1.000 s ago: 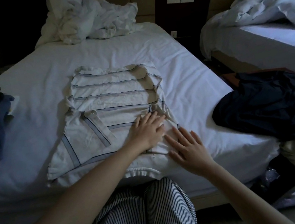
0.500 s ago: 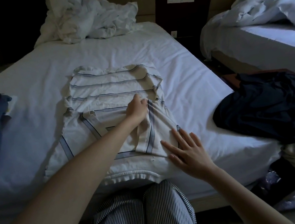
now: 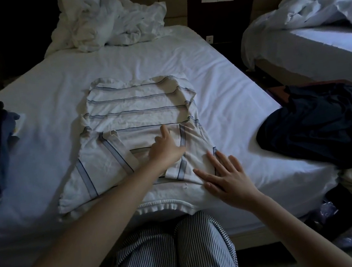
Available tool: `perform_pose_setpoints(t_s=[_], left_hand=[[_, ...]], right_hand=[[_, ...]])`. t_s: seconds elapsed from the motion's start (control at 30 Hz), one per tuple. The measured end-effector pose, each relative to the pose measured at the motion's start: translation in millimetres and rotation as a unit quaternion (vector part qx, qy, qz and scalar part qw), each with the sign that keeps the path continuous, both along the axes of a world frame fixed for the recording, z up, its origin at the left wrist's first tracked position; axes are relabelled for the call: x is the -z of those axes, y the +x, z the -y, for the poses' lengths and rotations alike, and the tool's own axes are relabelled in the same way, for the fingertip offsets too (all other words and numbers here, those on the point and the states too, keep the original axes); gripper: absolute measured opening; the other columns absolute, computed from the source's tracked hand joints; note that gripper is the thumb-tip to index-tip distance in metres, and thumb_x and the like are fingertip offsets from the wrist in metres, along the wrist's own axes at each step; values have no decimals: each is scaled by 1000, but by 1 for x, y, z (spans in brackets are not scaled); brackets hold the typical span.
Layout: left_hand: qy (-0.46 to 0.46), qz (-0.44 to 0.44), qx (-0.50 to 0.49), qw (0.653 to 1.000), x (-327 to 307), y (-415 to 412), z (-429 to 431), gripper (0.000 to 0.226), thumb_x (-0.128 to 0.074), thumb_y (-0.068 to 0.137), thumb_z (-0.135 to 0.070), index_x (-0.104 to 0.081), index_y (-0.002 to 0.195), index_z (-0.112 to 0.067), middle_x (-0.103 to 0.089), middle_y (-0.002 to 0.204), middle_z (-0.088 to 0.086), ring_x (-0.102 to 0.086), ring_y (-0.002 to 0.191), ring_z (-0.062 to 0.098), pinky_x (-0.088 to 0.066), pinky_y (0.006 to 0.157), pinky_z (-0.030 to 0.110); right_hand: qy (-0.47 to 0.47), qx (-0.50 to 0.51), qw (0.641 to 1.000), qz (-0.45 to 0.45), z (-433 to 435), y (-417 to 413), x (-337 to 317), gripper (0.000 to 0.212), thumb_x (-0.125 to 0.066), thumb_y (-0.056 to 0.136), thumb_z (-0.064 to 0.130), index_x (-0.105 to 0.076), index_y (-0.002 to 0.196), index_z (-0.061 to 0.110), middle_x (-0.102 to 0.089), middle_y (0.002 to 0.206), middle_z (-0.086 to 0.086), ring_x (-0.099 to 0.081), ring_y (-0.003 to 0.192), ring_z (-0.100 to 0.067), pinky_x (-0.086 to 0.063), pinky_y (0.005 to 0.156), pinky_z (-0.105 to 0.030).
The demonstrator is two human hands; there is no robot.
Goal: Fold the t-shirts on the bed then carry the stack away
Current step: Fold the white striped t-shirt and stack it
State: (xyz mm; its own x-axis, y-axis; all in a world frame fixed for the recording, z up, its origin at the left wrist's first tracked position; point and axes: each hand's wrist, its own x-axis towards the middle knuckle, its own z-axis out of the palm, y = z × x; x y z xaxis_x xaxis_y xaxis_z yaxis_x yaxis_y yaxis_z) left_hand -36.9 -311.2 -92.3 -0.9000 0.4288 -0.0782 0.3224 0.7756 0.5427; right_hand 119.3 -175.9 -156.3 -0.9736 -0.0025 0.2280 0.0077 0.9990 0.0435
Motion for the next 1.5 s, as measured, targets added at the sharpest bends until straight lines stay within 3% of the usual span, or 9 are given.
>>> perform_pose_setpoints(t_s=[0.17, 0.43, 0.53, 0.73, 0.9, 1.1, 1.23, 1.4, 1.5], left_hand=[[149, 106, 12, 983, -4, -7, 14, 66, -63, 86, -15, -24, 139, -12, -48, 136, 9, -52, 116, 29, -46, 93, 38], [15, -188, 28, 982, 9, 12, 28, 53, -56, 92, -26, -32, 140, -20, -43, 133, 11, -54, 108, 30, -45, 84, 39], [-13, -279, 160, 947, 7, 19, 32, 55, -46, 95, -40, -30, 146, -26, -32, 150, 3, -29, 137, 23, -23, 107, 37], [-149, -198, 223, 943, 40, 27, 45, 55, -12, 98, -54, -1, 149, -38, 2, 159, -6, 9, 145, 11, 1, 117, 40], [-150, -171, 254, 940, 24, 28, 58, 52, -21, 102, -44, -12, 151, -30, -4, 159, -4, 4, 146, 11, 4, 116, 36], [-82, -210, 276, 934, 20, 21, 136, 71, -18, 84, -60, -41, 141, -25, -34, 151, -2, -24, 142, 17, -12, 113, 35], [-57, -351, 245, 902, 33, 10, 192, 64, -29, 92, -62, -62, 122, -16, -61, 126, 7, -55, 119, 25, -38, 97, 41], [-170, -346, 218, 896, 64, 14, 256, 82, -45, 75, -73, -38, 141, -26, -47, 142, 2, -38, 128, 18, -24, 102, 37], [-202, -353, 217, 888, 69, 11, 266, 103, -79, 57, -40, -29, 146, -27, -46, 144, 3, -46, 127, 22, -23, 104, 38]], right_hand=[[-20, -11, 1000, 1, 3, 1, -1, 49, 2, 94, 60, -7, 142, 51, -17, 155, -12, -11, 141, -33, -17, 110, -53], [-7, -2, 1000, 1, 4, 2, -7, 44, -7, 100, 51, -10, 144, 51, -43, 143, -16, -43, 128, -39, -39, 96, -54], [-29, -9, 1000, 10, 2, 2, -2, 41, -1, 97, 56, 3, 138, 60, -33, 149, -15, -33, 135, -40, -30, 102, -55], [-47, -18, 998, 38, 2, 2, -1, 44, 26, 75, 70, 24, 119, 73, 8, 157, -2, 10, 145, -26, 5, 113, -44], [-2, -19, 999, 28, 5, 13, -9, 52, -6, 93, 65, -13, 143, 51, -33, 150, -3, -22, 141, -32, -6, 110, -44], [47, -85, 995, 11, 9, 26, 0, 85, -38, 75, 74, -8, 147, 41, -32, 150, 4, -23, 136, -29, -15, 107, -55], [36, -56, 998, -7, 20, 22, 3, 69, -37, 81, 61, -18, 144, 43, -43, 144, 3, -31, 129, -31, -19, 104, -53], [33, -49, 998, -11, 19, 24, 2, 57, -25, 89, 61, -18, 143, 45, -46, 143, 4, -33, 128, -30, -20, 102, -49], [48, -69, 996, 16, 12, 24, -2, 67, -30, 85, 60, -9, 147, 43, -42, 144, 6, -33, 129, -29, -23, 101, -49]])
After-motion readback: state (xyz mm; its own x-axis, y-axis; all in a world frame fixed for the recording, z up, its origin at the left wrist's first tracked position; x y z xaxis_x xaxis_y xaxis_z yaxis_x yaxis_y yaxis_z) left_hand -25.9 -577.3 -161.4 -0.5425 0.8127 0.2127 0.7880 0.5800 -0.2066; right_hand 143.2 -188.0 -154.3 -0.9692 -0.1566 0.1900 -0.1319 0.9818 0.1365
